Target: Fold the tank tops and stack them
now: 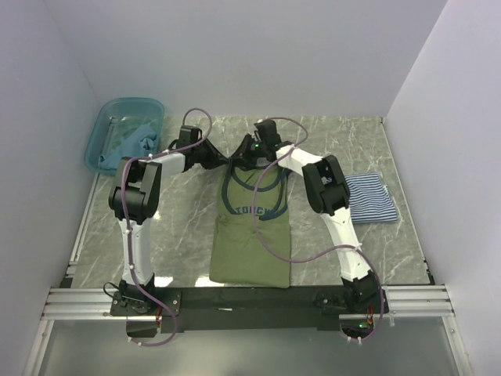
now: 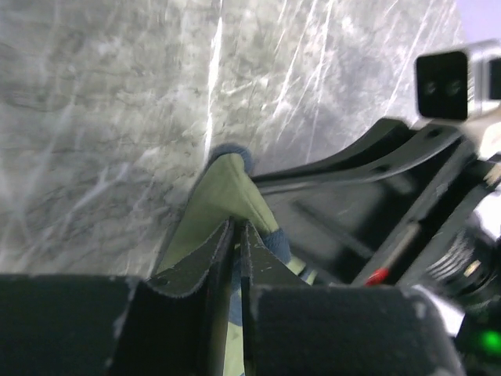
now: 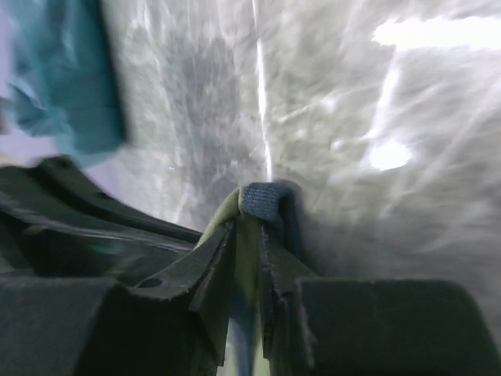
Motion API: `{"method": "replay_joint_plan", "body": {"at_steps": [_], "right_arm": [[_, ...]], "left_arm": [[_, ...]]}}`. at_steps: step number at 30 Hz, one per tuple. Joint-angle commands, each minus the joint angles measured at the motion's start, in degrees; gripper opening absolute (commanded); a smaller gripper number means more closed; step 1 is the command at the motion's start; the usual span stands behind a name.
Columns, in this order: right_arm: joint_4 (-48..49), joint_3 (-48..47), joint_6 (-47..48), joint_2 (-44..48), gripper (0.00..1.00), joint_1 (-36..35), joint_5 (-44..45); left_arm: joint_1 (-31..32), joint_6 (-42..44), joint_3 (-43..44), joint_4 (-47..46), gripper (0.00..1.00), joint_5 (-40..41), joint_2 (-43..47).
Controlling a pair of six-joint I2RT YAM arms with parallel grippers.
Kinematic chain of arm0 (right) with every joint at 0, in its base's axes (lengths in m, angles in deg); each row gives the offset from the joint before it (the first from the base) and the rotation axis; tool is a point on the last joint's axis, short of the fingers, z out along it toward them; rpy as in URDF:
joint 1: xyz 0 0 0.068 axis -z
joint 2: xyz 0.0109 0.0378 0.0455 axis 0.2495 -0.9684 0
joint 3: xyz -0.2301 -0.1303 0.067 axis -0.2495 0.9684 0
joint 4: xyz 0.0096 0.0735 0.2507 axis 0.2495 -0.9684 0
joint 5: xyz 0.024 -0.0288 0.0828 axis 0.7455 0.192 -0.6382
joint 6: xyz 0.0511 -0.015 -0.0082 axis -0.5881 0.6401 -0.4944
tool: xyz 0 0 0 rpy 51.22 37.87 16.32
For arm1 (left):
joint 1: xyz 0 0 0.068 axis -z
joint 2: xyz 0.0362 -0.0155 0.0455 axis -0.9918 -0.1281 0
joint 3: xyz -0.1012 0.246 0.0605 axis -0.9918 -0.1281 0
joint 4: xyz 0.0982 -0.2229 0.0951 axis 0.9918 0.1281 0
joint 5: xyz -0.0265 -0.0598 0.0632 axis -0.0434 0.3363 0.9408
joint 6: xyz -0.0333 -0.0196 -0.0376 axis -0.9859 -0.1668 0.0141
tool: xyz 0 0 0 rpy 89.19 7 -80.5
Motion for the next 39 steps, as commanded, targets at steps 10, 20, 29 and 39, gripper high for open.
{"method": "replay_joint_plan", "body": {"at_steps": [10, 20, 29, 39], "right_arm": [[13.2, 2.9, -9.2, 2.9, 0.32, 4.8, -7.9], [-5.0, 14.4, 7.2, 22.4, 0.33, 7.0, 15.9], [-8.1, 33.9, 12.1, 36.3, 0.38, 13.8, 28.0], [-4.6, 31.4, 14.1, 29.1, 0.38, 18.0, 23.5]], "left_arm": [[2.7, 0.3, 4.8, 0.9, 0.15, 1.7, -6.0], [3.9, -1.1, 9.3, 10.2, 0.21, 18.0, -5.9], [5.9, -0.5, 11.5, 11.8, 0.26, 22.5, -5.4], [7.5, 4.9, 11.3, 4.0, 0.44, 19.3, 0.3]]}}
